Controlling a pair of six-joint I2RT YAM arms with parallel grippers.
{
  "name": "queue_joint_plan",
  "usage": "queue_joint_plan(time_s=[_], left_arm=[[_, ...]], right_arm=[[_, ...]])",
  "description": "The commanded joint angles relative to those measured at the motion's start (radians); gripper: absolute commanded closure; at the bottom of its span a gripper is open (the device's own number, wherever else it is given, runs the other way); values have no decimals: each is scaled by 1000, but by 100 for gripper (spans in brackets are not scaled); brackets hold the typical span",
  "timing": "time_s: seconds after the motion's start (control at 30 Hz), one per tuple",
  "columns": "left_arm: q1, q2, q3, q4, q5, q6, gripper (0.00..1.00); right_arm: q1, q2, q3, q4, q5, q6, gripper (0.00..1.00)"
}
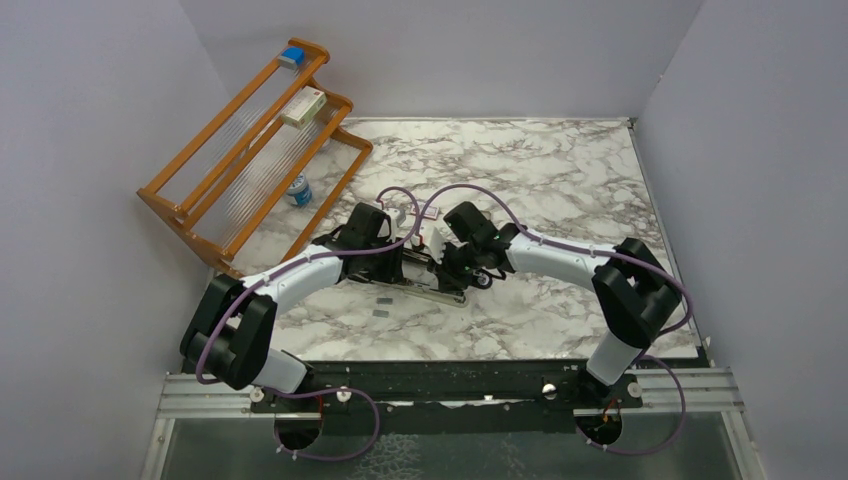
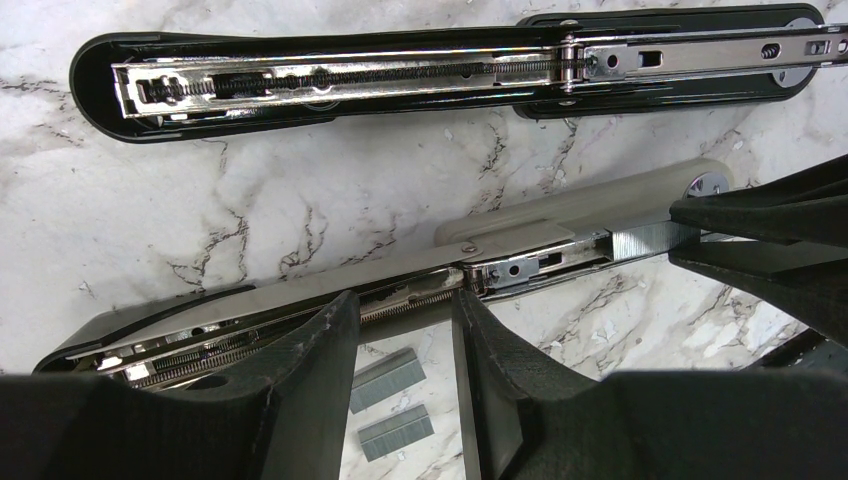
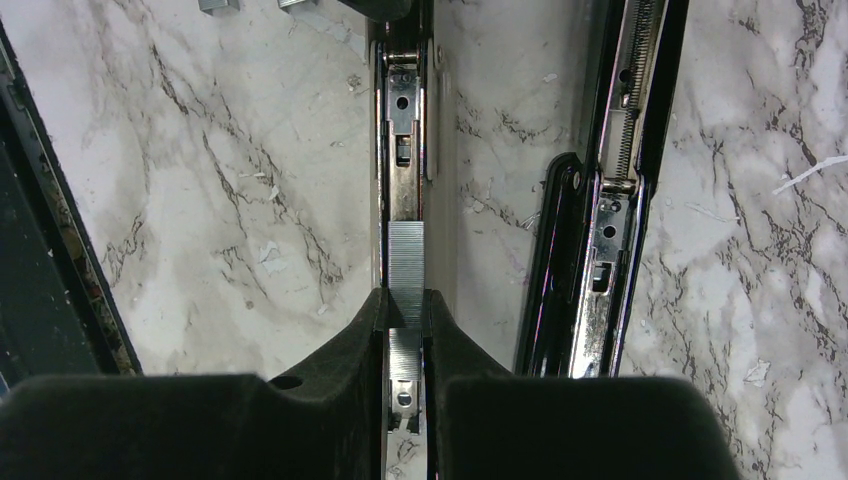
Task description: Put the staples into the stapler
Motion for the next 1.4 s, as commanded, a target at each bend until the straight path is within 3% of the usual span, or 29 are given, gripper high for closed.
queue_joint_plan(time_s=[0.0,1.37], left_arm=[[-3,31,5,-31,-14,14,57],[-3,36,6,-33,-16,15,57]], right_arm=[[-2,34,30,-76,-48,-37,98],[-1,-49,21,-34,-11,20,98]])
